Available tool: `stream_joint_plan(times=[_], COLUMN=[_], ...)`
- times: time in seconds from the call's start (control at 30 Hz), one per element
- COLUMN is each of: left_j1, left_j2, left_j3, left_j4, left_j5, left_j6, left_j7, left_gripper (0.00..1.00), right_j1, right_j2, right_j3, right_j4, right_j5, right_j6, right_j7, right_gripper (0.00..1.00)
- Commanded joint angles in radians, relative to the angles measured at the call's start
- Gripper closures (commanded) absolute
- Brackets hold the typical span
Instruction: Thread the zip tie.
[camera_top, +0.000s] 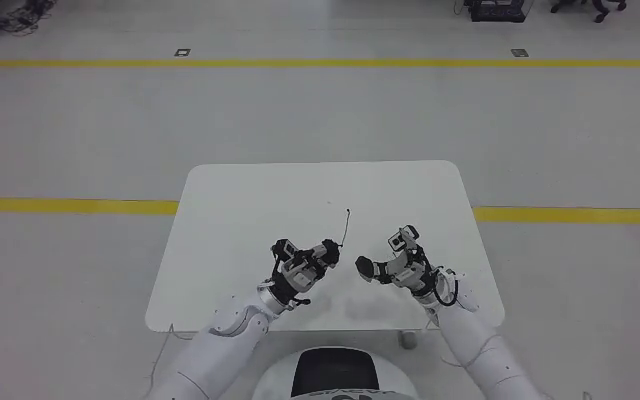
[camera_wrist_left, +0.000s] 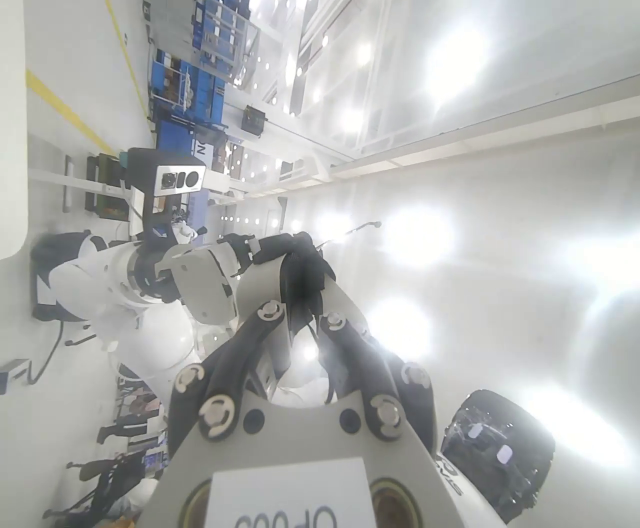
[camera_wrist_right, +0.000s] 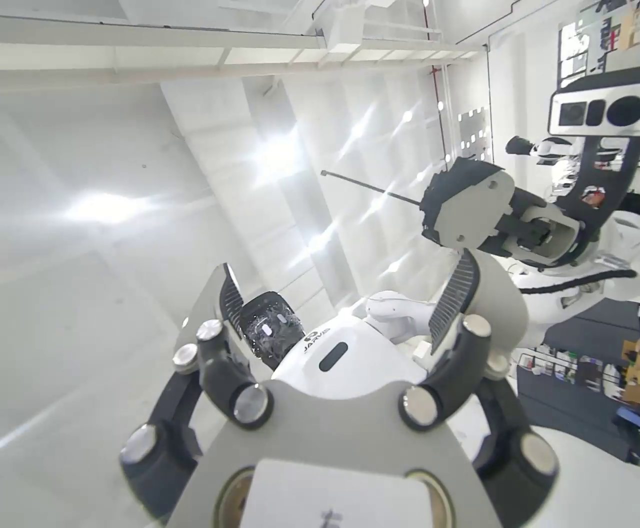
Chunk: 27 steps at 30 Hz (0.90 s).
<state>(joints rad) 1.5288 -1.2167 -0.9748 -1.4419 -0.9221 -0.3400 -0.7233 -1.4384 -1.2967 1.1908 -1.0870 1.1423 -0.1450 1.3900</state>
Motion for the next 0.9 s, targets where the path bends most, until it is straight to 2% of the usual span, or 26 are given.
stream_joint_plan(times=[0.0, 0.17, 0.23, 0.3, 0.4, 0.53, 0.6, 0.63, 0.67, 0.77, 0.83, 0.87], left_j1=[-0.005, -0.005, -0.004, 0.003, 0.014, 0.024, 0.025, 0.026, 0.028, 0.041, 0.044, 0.054], left_j2=[-0.003, -0.003, -0.004, -0.01, -0.021, -0.039, -0.049, -0.054, -0.059, -0.072, -0.077, -0.082], left_j3=[-0.005, -0.005, 0.0, 0.005, -0.01, -0.033, -0.046, -0.054, -0.063, -0.097, -0.12, -0.118], left_j4=[0.004, 0.004, -0.003, -0.014, -0.012, -0.002, 0.002, 0.002, -0.001, 0.0, -0.008, -0.019], left_j5=[0.028, 0.028, 0.018, -0.034, -0.101, -0.128, -0.128, -0.122, -0.112, -0.088, 0.014, 0.012], left_j6=[0.0, 0.0, 0.002, 0.0, 0.0, 0.0, 0.0, 0.0, 0.0, 0.0, 0.0, 0.0], left_j7=[0.005, 0.005, 0.016, -0.001, -0.037, -0.075, -0.097, -0.101, -0.106, -0.115, -0.092, -0.091], left_gripper=[1.0, 1.0, 1.0, 1.0, 1.0, 1.0, 1.0, 1.0, 1.0, 1.0, 1.0, 1.0], right_j1=[0.0, 0.0, -0.006, -0.012, -0.014, -0.005, 0.003, 0.006, 0.01, 0.014, 0.014, 0.015], right_j2=[0.0, 0.0, -0.002, -0.007, -0.015, -0.028, -0.034, -0.037, -0.039, -0.041, -0.042, -0.042], right_j3=[0.001, 0.001, -0.004, -0.011, -0.025, -0.052, -0.066, -0.071, -0.076, -0.08, -0.078, -0.078], right_j4=[0.0, 0.0, -0.02, -0.025, -0.013, 0.017, 0.031, 0.036, 0.038, 0.039, 0.041, 0.042], right_j5=[-0.001, -0.001, 0.007, 0.029, 0.079, 0.111, 0.12, 0.122, 0.118, 0.113, 0.116, 0.113], right_j6=[0.0, 0.0, 0.007, 0.013, 0.022, 0.024, 0.022, 0.02, 0.018, -0.001, -0.001, 0.0], right_j7=[0.0, 0.0, -0.031, -0.037, -0.021, -0.005, 0.0, 0.0, 0.0, 0.0, 0.0, 0.0], right_gripper=[0.0, 0.0, 0.0, 0.0, 0.0, 0.0, 0.02, 0.07, 0.0, 0.0, 0.0, 0.0])
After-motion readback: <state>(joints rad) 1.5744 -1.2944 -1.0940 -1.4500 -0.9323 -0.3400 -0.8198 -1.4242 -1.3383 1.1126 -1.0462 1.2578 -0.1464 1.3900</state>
